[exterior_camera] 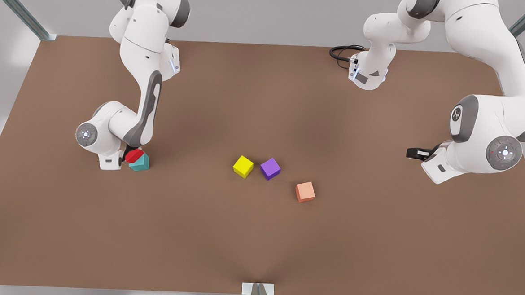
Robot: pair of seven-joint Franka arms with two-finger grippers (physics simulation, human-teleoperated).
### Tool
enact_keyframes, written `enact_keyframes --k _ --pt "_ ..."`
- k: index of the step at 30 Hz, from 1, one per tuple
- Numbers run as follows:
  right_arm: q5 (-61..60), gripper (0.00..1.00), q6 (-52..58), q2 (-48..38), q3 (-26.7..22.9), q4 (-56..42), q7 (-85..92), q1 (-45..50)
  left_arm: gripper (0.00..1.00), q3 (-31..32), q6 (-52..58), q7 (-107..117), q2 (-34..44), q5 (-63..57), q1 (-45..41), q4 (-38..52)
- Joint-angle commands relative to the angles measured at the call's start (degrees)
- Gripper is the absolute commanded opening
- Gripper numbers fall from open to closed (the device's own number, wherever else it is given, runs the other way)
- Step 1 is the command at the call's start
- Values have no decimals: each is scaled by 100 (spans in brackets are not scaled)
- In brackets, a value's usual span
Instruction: Pick up red wooden cube and pass to hand red wooden cube and place in blue wooden cube
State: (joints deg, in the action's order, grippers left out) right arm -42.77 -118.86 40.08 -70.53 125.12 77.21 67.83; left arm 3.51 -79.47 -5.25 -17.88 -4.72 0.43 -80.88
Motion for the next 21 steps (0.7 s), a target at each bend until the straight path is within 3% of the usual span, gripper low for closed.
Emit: enact_keyframes --k 1,3,4,5,21 --pt "-179 74 -128 35 4 30 -145 2 100 1 1 174 -5 -3 10 -7" --pt "-197 75 -128 35 4 30 -153 11 100 1 10 174 -5 -3 36 -7" --pt "-197 81 -120 35 13 30 -153 11 100 1 10 165 -5 -3 36 -7" --pt "-241 100 -102 44 4 30 -162 11 100 1 10 174 -5 -3 36 -16" --pt "-241 100 197 35 40 -312 -259 72 100 1 28 42 -5 138 63 11"
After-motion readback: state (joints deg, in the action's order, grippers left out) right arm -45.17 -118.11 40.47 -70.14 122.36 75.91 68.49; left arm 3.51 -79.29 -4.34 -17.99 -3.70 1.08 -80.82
